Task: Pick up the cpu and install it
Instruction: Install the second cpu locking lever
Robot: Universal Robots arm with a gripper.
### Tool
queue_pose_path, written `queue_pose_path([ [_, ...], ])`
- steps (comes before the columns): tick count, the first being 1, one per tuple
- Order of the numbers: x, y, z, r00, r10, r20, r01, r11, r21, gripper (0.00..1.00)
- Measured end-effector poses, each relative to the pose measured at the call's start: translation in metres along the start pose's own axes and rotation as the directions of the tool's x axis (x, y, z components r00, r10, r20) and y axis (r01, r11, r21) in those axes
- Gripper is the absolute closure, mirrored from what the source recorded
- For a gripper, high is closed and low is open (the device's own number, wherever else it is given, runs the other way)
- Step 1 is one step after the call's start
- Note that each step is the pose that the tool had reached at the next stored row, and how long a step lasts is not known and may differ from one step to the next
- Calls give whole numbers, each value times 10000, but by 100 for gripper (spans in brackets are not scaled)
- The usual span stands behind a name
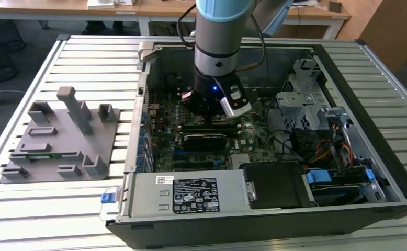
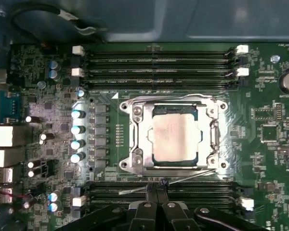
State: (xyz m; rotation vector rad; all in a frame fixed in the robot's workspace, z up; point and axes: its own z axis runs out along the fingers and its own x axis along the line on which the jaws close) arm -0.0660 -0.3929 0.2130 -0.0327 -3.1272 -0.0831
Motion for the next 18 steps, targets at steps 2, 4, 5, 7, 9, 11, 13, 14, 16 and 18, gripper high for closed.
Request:
queue_pose_path([
  [2,33,-6,11,10000,-1,-1,1,10000,-90,89],
  [4,72,-11,22,10000,-3,-3,3,9998,-205,89],
  [5,88,-16,29,10000,-4,-5,4,9997,-258,89],
  [7,104,-31,43,10000,-5,-7,4,9995,-305,89],
  [9,109,-55,50,10000,-5,-7,5,9994,-341,89],
  [11,112,-66,51,10000,-5,-8,5,9992,-404,89],
  [13,113,-76,52,10000,-8,-11,7,9986,-534,89],
  [14,114,-84,51,10000,-9,-13,8,9981,-618,89],
  [16,119,-102,51,10000,-11,-16,9,9969,-784,89],
  [18,122,-115,51,10000,-12,-18,11,9961,-885,89],
])
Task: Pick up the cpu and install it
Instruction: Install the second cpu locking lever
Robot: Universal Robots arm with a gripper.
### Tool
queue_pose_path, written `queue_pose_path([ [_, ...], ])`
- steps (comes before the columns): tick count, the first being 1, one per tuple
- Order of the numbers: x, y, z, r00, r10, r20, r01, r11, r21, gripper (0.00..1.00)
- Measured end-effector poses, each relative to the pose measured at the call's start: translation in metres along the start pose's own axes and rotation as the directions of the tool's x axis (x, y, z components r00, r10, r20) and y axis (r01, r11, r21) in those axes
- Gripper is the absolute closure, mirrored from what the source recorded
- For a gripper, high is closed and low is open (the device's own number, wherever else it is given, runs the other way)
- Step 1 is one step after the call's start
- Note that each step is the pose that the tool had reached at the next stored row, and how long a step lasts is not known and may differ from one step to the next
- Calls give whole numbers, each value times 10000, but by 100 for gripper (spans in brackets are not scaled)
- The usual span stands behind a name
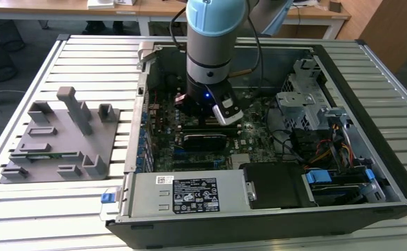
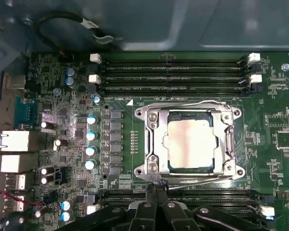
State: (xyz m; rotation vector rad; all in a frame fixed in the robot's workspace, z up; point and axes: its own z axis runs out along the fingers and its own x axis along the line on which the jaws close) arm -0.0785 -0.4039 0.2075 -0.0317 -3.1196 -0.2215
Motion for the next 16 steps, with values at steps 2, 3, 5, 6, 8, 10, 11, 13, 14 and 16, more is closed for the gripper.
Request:
queue_pose_path([
  [2,3,-17,2,10000,1,0,-1,10000,-14,89],
  [3,5,-25,4,10000,1,0,-1,10000,-15,89],
  [5,11,-39,8,10000,1,0,-1,10000,-16,89],
  [6,15,-46,10,10000,1,0,-1,10000,-17,89],
  [8,28,-57,15,10000,-1,-1,1,10000,-26,89],
  [10,45,-64,22,10000,-1,0,1,10000,-37,89],
  [11,52,-65,27,10000,-1,-1,1,10000,-45,89],
  [13,70,-68,38,10000,0,-3,0,10000,-79,89],
  [14,76,-69,44,10000,-1,-3,1,9999,-109,89],
  [16,84,-70,56,10000,-3,-5,3,9998,-184,89],
])
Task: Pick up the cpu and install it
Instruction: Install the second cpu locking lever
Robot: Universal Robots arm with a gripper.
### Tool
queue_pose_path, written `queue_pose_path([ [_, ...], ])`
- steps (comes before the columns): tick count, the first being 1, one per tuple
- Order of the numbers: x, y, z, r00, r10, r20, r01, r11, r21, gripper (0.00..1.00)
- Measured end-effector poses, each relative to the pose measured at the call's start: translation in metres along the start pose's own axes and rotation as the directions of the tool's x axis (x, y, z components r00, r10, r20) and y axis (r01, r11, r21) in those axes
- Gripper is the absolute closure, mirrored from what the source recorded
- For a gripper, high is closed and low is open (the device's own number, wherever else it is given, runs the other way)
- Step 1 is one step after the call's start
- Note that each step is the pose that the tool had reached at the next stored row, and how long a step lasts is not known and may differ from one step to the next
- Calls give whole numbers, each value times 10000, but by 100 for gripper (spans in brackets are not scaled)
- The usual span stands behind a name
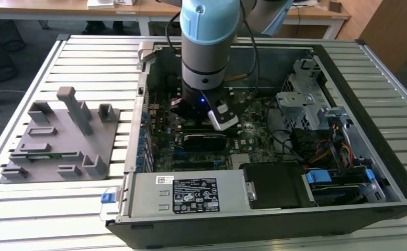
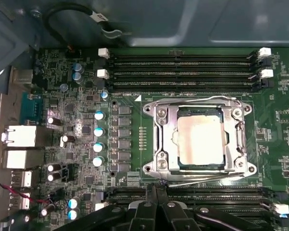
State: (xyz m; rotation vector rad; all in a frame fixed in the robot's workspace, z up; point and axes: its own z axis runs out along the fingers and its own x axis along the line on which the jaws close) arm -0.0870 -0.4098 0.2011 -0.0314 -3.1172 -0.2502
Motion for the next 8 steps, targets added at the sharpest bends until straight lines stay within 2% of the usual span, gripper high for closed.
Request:
queue_pose_path([
  [4,4,-4,27,10000,-1,-4,1,9998,-218,89],
  [8,11,-8,49,10000,-4,-7,4,9993,-379,89],
])
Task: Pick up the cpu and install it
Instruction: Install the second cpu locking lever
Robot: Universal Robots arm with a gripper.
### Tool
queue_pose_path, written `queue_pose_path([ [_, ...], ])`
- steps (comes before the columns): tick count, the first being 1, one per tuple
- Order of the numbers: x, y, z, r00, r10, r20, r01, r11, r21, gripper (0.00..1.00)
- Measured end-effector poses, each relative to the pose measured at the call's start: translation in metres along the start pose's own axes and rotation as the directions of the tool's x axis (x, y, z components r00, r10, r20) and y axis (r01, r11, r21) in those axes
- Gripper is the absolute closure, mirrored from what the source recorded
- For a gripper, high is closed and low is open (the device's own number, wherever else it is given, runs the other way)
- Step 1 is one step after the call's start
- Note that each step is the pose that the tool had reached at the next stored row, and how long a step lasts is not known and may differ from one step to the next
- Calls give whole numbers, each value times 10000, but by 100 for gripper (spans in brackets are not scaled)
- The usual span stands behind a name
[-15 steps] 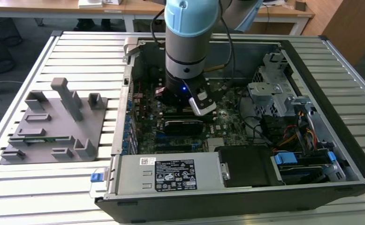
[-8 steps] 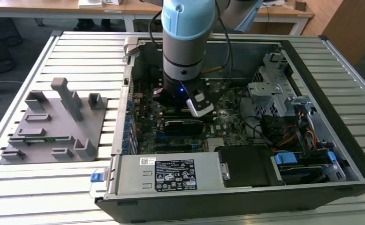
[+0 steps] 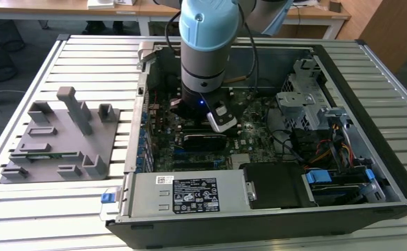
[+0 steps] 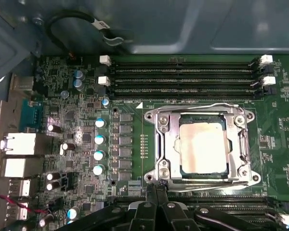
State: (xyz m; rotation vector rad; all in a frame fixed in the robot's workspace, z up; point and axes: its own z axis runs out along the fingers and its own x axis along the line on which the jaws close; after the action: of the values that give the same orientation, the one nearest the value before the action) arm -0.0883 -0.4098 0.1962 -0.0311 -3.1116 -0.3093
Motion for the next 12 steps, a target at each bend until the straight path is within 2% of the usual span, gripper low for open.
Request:
queue_pose_path([
  [6,25,-5,26,10000,-1,-3,1,9999,-134,89],
  [12,33,-1,33,10000,-2,-4,1,9999,-170,89],
])
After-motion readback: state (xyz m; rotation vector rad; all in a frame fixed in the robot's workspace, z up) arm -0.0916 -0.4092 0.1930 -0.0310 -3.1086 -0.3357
